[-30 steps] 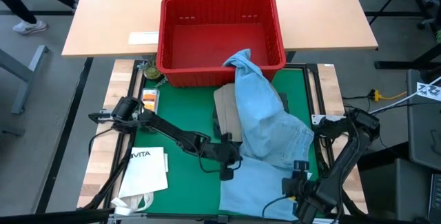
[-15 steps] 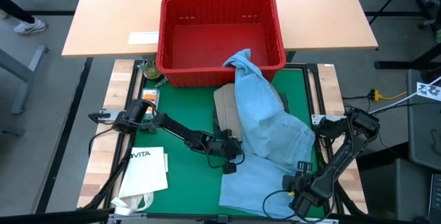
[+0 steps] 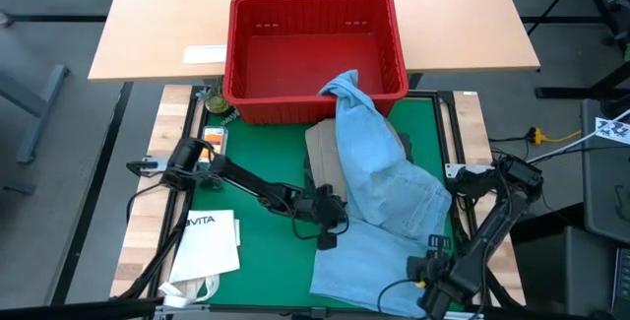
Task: Fold Laundry from Bin
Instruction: Fold the light blue pants
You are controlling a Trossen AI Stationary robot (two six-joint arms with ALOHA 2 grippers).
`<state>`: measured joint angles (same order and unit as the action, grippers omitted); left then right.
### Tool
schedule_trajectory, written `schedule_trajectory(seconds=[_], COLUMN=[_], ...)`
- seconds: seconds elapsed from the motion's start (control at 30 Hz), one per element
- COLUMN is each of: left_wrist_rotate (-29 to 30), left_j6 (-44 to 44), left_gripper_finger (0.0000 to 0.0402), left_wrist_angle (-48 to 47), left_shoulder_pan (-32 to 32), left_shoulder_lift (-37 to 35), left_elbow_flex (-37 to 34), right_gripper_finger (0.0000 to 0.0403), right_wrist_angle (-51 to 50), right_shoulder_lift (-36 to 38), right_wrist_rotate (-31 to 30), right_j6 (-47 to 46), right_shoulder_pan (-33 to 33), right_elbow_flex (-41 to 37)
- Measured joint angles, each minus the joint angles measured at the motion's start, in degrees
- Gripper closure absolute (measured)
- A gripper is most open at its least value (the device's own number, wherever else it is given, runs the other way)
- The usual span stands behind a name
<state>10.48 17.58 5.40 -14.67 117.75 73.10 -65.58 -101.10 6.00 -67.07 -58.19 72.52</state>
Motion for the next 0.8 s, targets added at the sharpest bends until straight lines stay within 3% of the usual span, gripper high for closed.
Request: schedule_trajectory(seconds=[0.1, 0.37, 0.53, 0.8], left_wrist_rotate=[-0.61, -0.61, 2.8, 5.12], left_j6=[0.0, -0.17, -0.19, -0.09], left_gripper_finger=[0.0398, 0.0398, 0.0398, 0.0398], left_wrist_angle=[0.67, 1.13, 0.42, -1.66], left_shoulder_pan=[-0.52, -1.23, -1.23, -1.21], left_shoulder_lift=[-0.91, -1.19, -1.08, 1.63], left_elbow_flex=[0.0, 0.0, 0.0, 0.03], right_gripper_finger=[0.0247, 0.0247, 0.0247, 0.0247], right_wrist_angle=[-2.57, -5.61, -5.47, 3.1], right_shoulder_lift=[0.0, 0.0, 0.0, 0.0], right_wrist_rotate=[-0.94, -13.64, -12.32, -8.3], right_j6=[0.03, 0.05, -0.46, -0.54], right_shoulder_pan=[0.0, 0.06, 0.09, 0.09], right_elbow_flex=[2.01, 1.46, -3.34, -10.05])
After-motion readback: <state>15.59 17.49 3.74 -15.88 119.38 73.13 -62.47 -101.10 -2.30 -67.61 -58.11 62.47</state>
